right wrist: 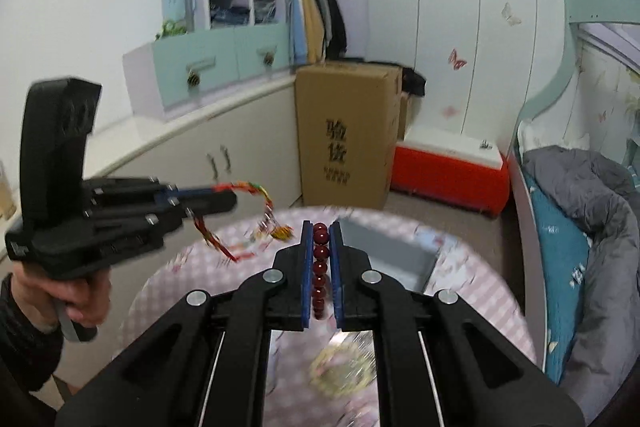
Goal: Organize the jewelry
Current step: 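Carry both bracelets over the grey metal box and open both tools, then withdraw both tools from the box back over the jewelry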
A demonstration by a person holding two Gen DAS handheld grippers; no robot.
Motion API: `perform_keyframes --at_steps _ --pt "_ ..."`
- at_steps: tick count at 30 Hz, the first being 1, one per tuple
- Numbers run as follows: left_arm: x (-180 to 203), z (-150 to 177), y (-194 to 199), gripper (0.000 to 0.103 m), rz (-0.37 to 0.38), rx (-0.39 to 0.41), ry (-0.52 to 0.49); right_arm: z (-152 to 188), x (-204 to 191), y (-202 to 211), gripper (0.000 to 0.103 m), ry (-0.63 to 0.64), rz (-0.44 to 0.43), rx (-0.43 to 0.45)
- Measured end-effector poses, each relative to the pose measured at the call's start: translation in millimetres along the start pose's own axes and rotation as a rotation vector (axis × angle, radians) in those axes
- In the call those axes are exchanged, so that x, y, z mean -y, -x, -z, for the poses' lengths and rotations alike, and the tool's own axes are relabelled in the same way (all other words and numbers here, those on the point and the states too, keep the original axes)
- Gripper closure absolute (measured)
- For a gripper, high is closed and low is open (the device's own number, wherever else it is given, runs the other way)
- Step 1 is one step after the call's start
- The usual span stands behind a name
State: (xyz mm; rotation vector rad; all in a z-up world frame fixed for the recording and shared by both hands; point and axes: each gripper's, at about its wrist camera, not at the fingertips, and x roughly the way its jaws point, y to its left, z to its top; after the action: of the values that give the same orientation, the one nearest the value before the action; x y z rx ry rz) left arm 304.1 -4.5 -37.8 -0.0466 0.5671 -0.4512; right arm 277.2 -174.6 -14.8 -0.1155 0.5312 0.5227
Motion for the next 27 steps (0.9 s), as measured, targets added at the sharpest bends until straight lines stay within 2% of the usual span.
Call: perform_keyframes --at_steps 6,11,12,13,14,15,16,17,18,23,27 --pt "12.0 -30.4 -53.2 0.100 0.009 -0.048 -0.035 -22.5 37.9 -25.0 0.097 -0.040 0.027 -0.017" --pt "7.8 -28.2 -103.4 0.099 -0.001 -0.155 -0.030 -5.8 64.6 -68.8 0.096 -0.126 0.025 -0.109" --pt "6.8 -25.5 -112.8 0.098 -0.009 -0.185 -0.028 -2.5 69.5 -77.6 0.093 -0.152 0.026 -0.124" --pt "5.9 -23.2 -119.3 0.097 -0.020 -0.203 -0.025 0.4 73.9 -81.3 0.080 -0.175 0.027 -0.134" --pt "3.9 -20.4 -124.9 0.088 -0.036 -0.223 -0.023 3.9 79.7 -84.5 0.068 -0.203 0.031 -0.141" --pt "1.6 -19.3 -126.9 0.065 -0.044 -0.230 -0.018 8.6 85.4 -83.7 0.032 -0.234 0.051 -0.134" --pt "-1.3 -18.0 -124.1 0.046 -0.058 -0.219 -0.004 11.8 88.4 -79.5 0.010 -0.250 0.075 -0.110" --pt "-4.1 -17.9 -113.7 0.016 -0.080 -0.161 0.008 13.5 90.6 -72.3 0.009 -0.263 0.093 -0.076" --pt "-5.4 -17.9 -102.0 0.008 -0.112 -0.097 0.012 13.2 92.3 -66.7 0.008 -0.275 0.099 -0.062" --pt "-7.5 -20.7 -64.4 0.008 -0.197 0.017 0.004 15.0 100.3 -41.8 0.008 -0.347 0.177 -0.001" --pt "-3.1 -18.3 -31.2 0.008 -0.236 0.104 -0.009 15.6 101.5 -26.1 0.008 -0.393 0.185 0.043"
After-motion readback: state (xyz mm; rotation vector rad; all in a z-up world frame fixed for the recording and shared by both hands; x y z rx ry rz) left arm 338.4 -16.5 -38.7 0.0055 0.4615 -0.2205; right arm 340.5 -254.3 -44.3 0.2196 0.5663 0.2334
